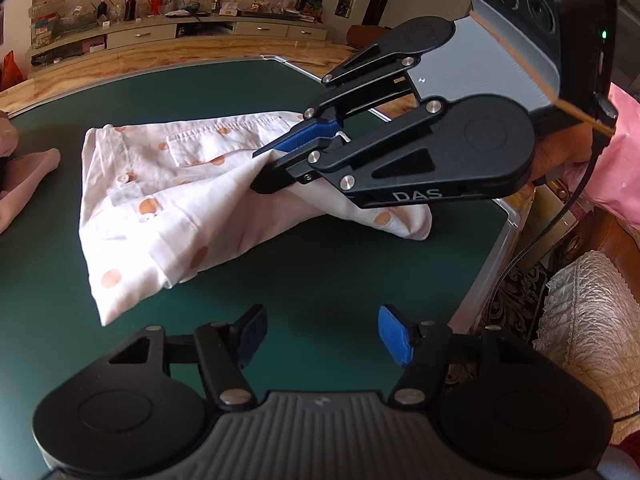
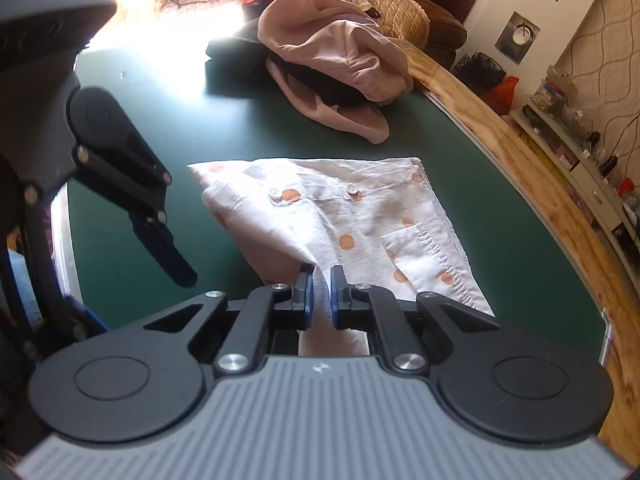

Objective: Fold clothes

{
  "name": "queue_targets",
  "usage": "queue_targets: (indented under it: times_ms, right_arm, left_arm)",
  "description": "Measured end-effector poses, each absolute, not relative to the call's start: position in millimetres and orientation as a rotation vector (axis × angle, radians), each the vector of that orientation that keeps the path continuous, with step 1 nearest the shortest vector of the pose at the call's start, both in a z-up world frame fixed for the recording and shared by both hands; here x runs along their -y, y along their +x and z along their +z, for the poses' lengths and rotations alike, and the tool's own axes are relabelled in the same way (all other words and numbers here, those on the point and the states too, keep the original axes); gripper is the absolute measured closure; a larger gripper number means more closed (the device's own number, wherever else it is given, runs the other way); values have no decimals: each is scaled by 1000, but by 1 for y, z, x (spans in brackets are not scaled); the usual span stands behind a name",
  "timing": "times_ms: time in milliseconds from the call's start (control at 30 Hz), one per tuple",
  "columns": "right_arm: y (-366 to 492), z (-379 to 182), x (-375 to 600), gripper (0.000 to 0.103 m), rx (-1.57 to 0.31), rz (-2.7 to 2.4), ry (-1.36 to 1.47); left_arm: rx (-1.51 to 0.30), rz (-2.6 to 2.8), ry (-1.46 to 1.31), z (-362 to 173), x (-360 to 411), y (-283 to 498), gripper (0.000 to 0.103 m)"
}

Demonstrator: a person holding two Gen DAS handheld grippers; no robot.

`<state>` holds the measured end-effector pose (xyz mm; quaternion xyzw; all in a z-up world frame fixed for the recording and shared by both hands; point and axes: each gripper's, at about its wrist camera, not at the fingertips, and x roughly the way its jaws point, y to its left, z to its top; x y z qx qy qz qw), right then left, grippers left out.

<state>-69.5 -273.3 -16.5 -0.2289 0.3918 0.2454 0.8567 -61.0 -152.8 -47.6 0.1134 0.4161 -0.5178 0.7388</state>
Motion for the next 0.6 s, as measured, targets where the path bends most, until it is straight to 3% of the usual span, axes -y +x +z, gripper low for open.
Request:
queue_targets:
  times_ms: [200, 233, 267, 333, 600]
  right_arm:
    - [-61, -13, 312, 90, -889, 547, -228]
    - [-60, -13, 318, 81, -899, 551, -185]
    - [-58, -12, 325, 63, -909, 556, -143]
    - [-55, -11, 338, 53, -928, 564, -57]
    - [-71, -22, 385, 52, -934, 542, 271]
  left_arm:
    - [-848, -1027, 288, -50, 170, -37, 37]
    - [-850, -1018, 295, -49, 167, -35, 38]
    - [-851, -1016, 293, -48, 160, -34, 38]
    - [-854, -1004, 299, -47, 145, -34, 37]
    - [-849, -937, 281, -19, 78, -42, 34]
